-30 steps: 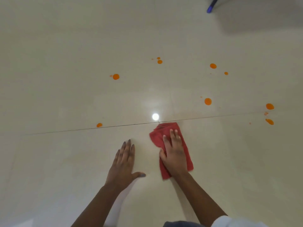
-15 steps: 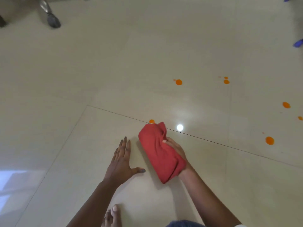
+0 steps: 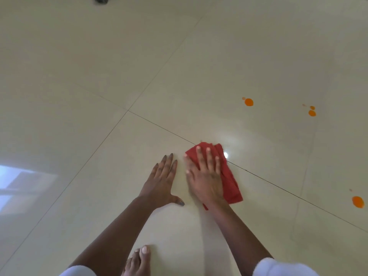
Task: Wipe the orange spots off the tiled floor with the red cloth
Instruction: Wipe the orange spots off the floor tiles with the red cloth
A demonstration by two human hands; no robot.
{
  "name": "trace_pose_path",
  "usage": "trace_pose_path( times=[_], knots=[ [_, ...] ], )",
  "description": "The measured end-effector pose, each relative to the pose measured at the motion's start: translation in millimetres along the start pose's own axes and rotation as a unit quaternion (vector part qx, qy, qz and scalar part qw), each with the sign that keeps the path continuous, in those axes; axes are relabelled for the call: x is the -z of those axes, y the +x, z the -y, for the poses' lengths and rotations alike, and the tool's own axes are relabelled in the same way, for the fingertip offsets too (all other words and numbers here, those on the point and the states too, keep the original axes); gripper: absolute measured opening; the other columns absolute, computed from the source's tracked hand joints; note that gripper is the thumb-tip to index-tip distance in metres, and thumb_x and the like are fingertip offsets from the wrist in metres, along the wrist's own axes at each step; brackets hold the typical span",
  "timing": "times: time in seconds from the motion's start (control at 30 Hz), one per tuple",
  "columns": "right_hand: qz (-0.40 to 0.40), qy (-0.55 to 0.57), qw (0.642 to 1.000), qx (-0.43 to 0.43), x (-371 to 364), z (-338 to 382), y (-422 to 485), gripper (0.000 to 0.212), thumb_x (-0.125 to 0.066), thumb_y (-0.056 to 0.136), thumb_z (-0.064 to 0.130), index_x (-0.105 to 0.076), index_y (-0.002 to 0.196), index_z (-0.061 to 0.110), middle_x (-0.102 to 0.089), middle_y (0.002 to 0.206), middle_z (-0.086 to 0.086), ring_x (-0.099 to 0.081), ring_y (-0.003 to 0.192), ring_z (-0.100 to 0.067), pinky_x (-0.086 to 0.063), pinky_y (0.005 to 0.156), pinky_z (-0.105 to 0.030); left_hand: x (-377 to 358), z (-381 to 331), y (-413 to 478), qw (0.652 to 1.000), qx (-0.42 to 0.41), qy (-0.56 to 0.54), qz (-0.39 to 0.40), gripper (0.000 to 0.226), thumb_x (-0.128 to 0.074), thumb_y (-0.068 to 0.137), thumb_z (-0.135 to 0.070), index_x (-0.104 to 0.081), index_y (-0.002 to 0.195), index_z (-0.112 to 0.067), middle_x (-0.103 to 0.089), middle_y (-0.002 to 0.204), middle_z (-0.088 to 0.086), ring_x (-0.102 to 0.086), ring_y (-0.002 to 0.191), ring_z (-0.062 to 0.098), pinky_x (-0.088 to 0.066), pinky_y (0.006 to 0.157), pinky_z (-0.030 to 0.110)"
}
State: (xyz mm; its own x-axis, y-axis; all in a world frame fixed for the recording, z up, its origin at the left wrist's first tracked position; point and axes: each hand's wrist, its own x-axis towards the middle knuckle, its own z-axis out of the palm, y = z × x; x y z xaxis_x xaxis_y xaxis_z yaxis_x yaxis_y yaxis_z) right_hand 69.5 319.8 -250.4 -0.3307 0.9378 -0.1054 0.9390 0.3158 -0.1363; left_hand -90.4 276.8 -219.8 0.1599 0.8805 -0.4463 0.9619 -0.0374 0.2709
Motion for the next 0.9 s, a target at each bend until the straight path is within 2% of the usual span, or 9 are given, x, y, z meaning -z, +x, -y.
trace_pose_path(
  times=[0.1, 0.2, 0.3, 0.43, 0.53, 0.63, 0.73, 0.8, 0.9],
  knots=[
    [-0.034, 0.016, 0.995, -0.092, -3, -15, -35, 0.050, -0.031, 0.090, 0.039, -0.039, 0.139, 0.032, -0.032, 0.151, -0.008, -0.025, 0.138, -0.036, -0.018, 0.110, -0.056, -5, -2, 0, 1.000, 0.010, -0.002, -0.007, 0.128, -0.063, 0.065, -0.069, 0.021, 0.142, -0.010, 0.039, 0.143, 0.003, 0.033, 0.135, 0.022, 0.014, 0.113, 0.038],
    [0.019, 0.033, 0.998, 0.046, -10, 16, -62, 0.049, -0.030, 0.093, 0.038, -0.031, 0.142, 0.033, -0.031, 0.151, -0.002, -0.026, 0.139, -0.031, -0.018, 0.109, -0.052, -12, 0, -4, 1.000, 0.018, 0.002, -0.004, 0.128, -0.063, 0.065, -0.068, 0.021, 0.142, -0.009, 0.039, 0.142, 0.002, 0.034, 0.134, 0.023, 0.012, 0.115, 0.040],
    [-0.007, 0.026, 0.993, 0.118, 0, 15, 11, 0.051, -0.025, 0.097, 0.033, -0.016, 0.147, 0.028, -0.024, 0.154, 0.007, -0.016, 0.143, -0.023, -0.010, 0.114, -0.050, -11, 2, 2, 0.999, 0.020, -0.030, -0.001, 0.136, -0.065, 0.059, -0.071, 0.024, 0.141, -0.009, 0.038, 0.145, 0.000, 0.033, 0.135, 0.019, 0.013, 0.115, 0.037],
    [0.013, 0.009, 0.995, -0.099, 7, -70, 79, 0.053, -0.023, 0.098, 0.033, -0.008, 0.148, 0.031, -0.003, 0.158, 0.007, 0.006, 0.144, -0.029, 0.004, 0.112, -0.055, -10, 0, 8, 0.999, 0.025, -0.029, -0.005, 0.139, -0.067, 0.056, -0.071, 0.022, 0.142, -0.008, 0.035, 0.148, 0.000, 0.032, 0.136, 0.018, 0.013, 0.114, 0.036],
    [-0.037, 0.038, 0.971, -0.234, 4, -77, 21, 0.055, -0.020, 0.091, 0.040, -0.030, 0.145, 0.030, -0.017, 0.156, -0.007, -0.008, 0.141, -0.043, -0.009, 0.109, -0.064, -13, -6, 6, 0.999, 0.043, -0.025, 0.005, 0.140, -0.071, 0.056, -0.066, 0.021, 0.142, -0.006, 0.038, 0.146, 0.001, 0.033, 0.136, 0.020, 0.012, 0.114, 0.038],
    [0.004, 0.049, 0.991, -0.122, -6, 0, -34, 0.051, -0.033, 0.088, 0.037, -0.039, 0.138, 0.032, -0.032, 0.150, -0.011, -0.024, 0.136, -0.045, -0.017, 0.106, -0.064, -13, -7, 9, 0.998, 0.048, -0.032, 0.006, 0.139, -0.074, 0.056, -0.062, 0.020, 0.142, -0.006, 0.040, 0.143, 0.000, 0.033, 0.135, 0.020, 0.012, 0.115, 0.039],
    [0.000, 0.046, 0.998, 0.042, -1, 27, 32, 0.049, -0.030, 0.094, 0.039, -0.024, 0.142, 0.042, -0.018, 0.156, 0.000, -0.009, 0.143, -0.035, -0.007, 0.112, -0.058, -10, -4, 11, 0.999, 0.036, -0.033, 0.004, 0.137, -0.070, 0.057, -0.067, 0.022, 0.142, -0.009, 0.040, 0.143, -0.003, 0.034, 0.135, 0.017, 0.014, 0.114, 0.036],
    [0.020, 0.013, 1.000, -0.003, 6, -13, 84, 0.051, -0.026, 0.096, 0.038, -0.013, 0.145, 0.042, -0.004, 0.158, 0.003, 0.003, 0.144, -0.032, -0.001, 0.112, -0.056, -9, -3, 11, 0.999, 0.033, -0.031, 0.003, 0.137, -0.068, 0.057, -0.069, 0.024, 0.141, -0.010, 0.041, 0.142, -0.005, 0.034, 0.134, 0.016, 0.014, 0.114, 0.035],
    [-0.023, 0.047, 0.982, -0.184, 5, -74, 70, 0.052, -0.021, 0.095, 0.039, -0.020, 0.146, 0.036, -0.009, 0.158, 0.000, -0.002, 0.143, -0.034, -0.004, 0.112, -0.058, -10, -1, 10, 0.999, 0.044, -0.025, 0.004, 0.138, -0.069, 0.057, -0.068, 0.024, 0.141, -0.009, 0.042, 0.141, -0.005, 0.034, 0.134, 0.016, 0.013, 0.115, 0.037]
  ],
)
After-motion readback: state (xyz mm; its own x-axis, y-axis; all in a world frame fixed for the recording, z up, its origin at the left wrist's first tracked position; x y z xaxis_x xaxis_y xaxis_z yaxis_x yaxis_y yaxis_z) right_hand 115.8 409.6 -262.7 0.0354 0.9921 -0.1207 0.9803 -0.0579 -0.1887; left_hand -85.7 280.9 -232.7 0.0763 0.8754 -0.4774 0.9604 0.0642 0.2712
